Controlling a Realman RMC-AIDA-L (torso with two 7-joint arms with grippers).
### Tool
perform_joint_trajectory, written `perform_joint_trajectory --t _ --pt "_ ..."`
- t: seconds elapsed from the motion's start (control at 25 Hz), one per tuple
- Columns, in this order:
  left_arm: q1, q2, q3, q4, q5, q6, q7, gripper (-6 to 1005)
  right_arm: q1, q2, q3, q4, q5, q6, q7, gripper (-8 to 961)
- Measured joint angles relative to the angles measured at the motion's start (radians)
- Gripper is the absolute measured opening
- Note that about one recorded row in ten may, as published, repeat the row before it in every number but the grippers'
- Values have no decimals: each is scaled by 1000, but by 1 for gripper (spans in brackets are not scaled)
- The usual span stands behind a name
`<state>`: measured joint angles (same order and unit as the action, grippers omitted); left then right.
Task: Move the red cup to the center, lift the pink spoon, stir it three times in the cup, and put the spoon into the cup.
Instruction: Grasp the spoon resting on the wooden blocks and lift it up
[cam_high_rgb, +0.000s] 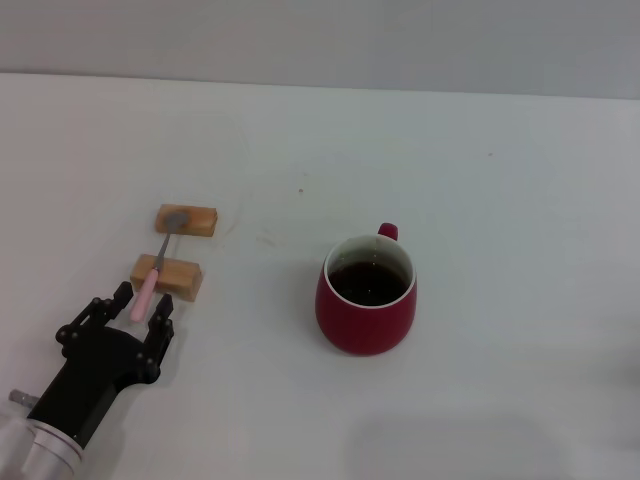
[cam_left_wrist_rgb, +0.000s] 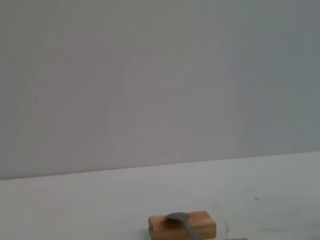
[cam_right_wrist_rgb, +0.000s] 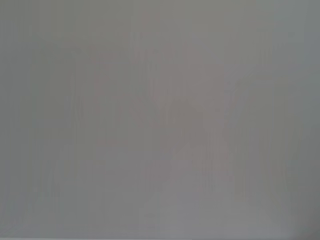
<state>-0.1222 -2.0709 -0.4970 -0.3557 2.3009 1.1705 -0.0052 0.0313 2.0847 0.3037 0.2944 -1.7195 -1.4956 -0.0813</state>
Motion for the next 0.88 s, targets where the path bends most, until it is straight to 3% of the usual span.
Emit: perform_joint_trajectory --t 0.44,0.68,0.88 --pt "6 0 0 -1 0 2 5 390 0 0 0 0 0 0 0 0" --pt "1 1 3 2 3 3 7 393 1 0 0 0 0 0 0 0" --pt "-7 -2 -11 8 3 -1 26 339 1 0 0 0 0 0 0 0"
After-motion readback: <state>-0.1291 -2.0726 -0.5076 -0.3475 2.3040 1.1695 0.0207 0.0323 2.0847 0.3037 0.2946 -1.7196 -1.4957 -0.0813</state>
